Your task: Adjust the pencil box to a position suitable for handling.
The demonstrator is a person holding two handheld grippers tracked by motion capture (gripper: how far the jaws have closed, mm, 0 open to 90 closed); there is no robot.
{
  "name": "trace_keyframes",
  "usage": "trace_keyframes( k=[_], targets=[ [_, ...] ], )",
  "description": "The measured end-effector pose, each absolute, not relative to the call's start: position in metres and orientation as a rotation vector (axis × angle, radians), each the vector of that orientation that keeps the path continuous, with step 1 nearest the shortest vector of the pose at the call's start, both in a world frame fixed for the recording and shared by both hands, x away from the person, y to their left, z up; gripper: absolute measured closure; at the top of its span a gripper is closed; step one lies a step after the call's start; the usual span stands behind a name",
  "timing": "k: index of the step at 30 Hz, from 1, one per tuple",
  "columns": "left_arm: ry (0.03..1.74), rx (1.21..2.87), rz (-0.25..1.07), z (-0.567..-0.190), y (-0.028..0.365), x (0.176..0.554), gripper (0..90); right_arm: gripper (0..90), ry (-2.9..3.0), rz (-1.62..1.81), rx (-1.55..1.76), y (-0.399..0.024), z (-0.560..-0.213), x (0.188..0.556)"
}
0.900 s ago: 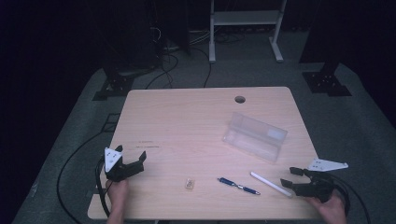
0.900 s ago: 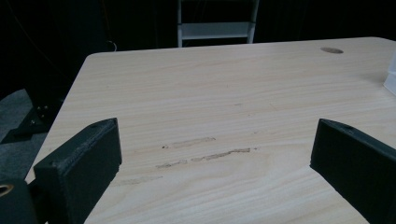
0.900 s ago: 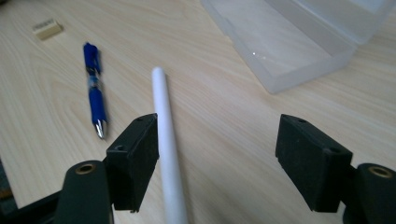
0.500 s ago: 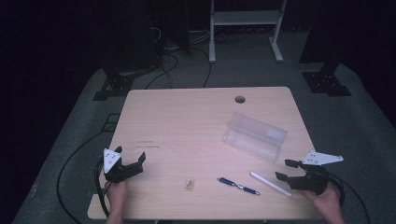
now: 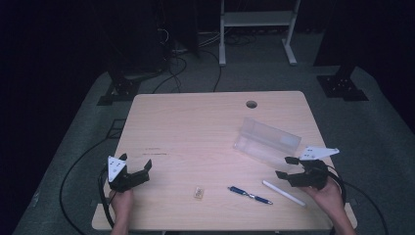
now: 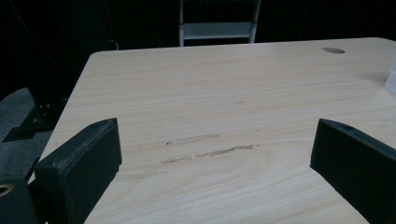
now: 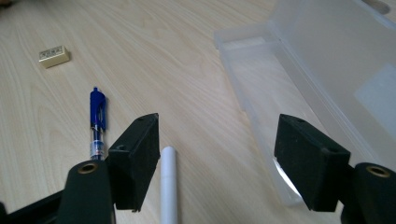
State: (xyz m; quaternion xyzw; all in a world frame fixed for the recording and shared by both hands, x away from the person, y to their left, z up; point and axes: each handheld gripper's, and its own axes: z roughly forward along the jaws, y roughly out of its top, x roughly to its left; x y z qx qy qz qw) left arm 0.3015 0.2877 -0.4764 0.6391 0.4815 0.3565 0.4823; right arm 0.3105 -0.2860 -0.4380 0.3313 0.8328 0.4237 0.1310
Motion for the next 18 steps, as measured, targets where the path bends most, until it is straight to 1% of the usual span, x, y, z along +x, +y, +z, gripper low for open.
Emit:
trace_keyframes(
  k=[7,12,16,18],
  targets=[
    [1.174,1.547,0.867,-0.476,0.288,0.301,1.0,31.0,2.472,1.177,0.92,-0.266,-0.435,0.328],
    [1.182,1.507,0.841,-0.475,0.29,0.3,1.1,31.0,2.487,1.151,0.918,-0.26,-0.435,0.338],
    [1.186,1.507,0.847,-0.475,0.29,0.3,1.1,31.1,2.5,1.143,0.926,-0.258,-0.435,0.343],
    [1.189,1.507,0.841,-0.476,0.291,0.3,1.1,33.4,2.521,1.127,0.928,-0.254,-0.437,0.35]
  ],
)
